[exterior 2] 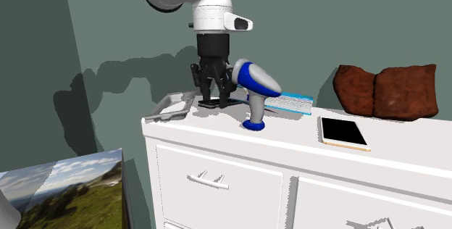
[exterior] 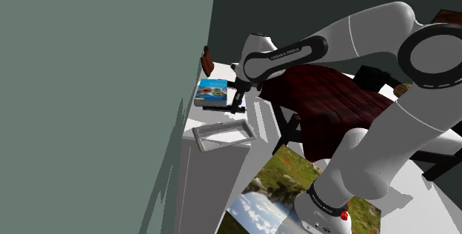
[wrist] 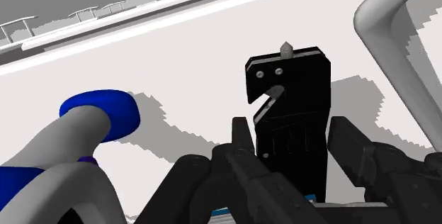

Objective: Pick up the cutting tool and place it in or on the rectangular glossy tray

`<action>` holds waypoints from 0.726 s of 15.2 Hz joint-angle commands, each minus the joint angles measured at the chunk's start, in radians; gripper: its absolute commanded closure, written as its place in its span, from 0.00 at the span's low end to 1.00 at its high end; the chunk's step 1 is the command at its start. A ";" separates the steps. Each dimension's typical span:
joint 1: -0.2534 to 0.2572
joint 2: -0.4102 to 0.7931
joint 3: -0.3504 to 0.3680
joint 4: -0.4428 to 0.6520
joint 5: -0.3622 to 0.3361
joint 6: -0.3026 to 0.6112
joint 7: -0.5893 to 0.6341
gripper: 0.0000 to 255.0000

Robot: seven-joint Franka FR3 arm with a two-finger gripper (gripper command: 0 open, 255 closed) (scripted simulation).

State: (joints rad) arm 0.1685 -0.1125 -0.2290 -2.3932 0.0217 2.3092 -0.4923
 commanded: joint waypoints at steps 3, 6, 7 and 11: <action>-0.003 -0.034 0.000 0.029 -0.011 -0.059 0.006 1.00; -0.004 -0.056 0.002 0.050 -0.017 -0.101 0.012 1.00; -0.004 -0.062 0.003 0.058 -0.018 -0.115 0.013 1.00; -0.005 -0.086 0.006 0.090 -0.024 -0.171 0.020 1.00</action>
State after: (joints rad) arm 0.1632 -0.1961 -0.2242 -2.3143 -0.0024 2.1495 -0.4744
